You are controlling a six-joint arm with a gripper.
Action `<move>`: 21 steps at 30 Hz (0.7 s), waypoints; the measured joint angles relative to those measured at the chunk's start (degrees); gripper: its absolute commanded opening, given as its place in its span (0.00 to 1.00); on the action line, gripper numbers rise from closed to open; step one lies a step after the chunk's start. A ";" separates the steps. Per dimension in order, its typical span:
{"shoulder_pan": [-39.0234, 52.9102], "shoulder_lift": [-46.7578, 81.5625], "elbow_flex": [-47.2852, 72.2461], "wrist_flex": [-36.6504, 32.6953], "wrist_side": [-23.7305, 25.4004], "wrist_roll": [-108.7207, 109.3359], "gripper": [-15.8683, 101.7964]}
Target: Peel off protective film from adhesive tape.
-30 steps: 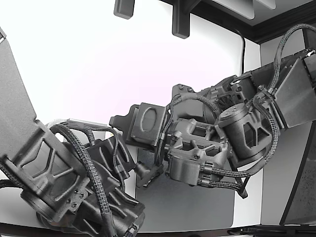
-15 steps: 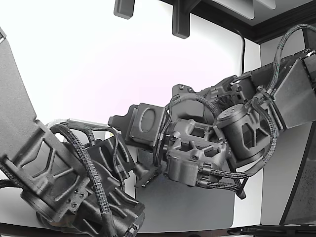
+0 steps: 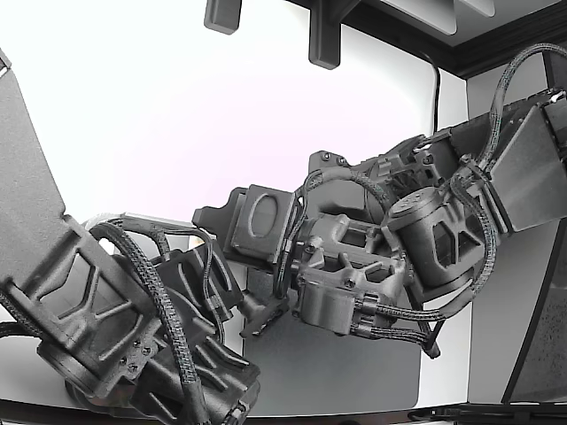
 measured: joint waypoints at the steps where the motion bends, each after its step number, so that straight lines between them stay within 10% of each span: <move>1: 0.00 0.09 0.00 0.35 -0.26 0.35 0.04; 21: 0.70 1.32 -1.93 6.68 -2.29 2.20 0.04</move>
